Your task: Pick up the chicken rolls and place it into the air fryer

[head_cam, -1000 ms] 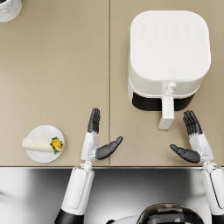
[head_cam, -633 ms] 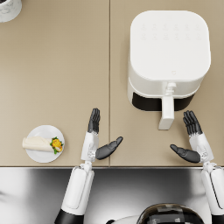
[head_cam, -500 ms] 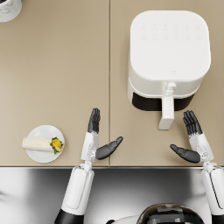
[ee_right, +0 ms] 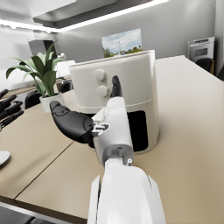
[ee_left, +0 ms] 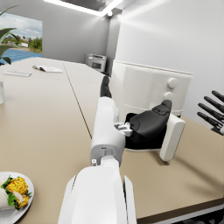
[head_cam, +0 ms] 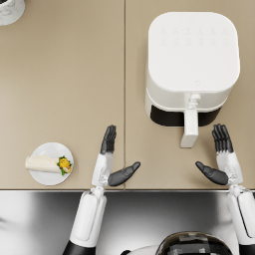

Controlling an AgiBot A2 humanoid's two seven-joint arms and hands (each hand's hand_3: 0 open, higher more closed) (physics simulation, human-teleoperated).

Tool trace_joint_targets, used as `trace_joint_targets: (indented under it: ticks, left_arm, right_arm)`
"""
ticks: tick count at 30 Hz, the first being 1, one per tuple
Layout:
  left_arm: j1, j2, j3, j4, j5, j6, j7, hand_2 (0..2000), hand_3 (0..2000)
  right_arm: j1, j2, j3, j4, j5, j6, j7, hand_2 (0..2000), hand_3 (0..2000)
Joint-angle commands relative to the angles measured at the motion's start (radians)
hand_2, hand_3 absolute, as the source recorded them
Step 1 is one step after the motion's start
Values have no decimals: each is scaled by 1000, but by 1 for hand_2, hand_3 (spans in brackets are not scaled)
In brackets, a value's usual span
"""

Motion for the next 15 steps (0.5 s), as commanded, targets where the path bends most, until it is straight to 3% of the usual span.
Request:
trace_joint_targets:
  ticks: [1,6,15]
  left_arm:
    - [-27,-7,-82,-63,0,-4,-4,0,0]
    - [-86,-6,-165,-108,0,-12,-12,0,0]
    - [-175,31,-370,-176,401,-14,-14,0,0]
  right_arm:
    - [-7,0,-25,29,0,-4,4,0,0]
    - [-24,-7,-38,55,0,-12,12,0,0]
    - [-15,-37,-25,37,224,-13,14,0,0]
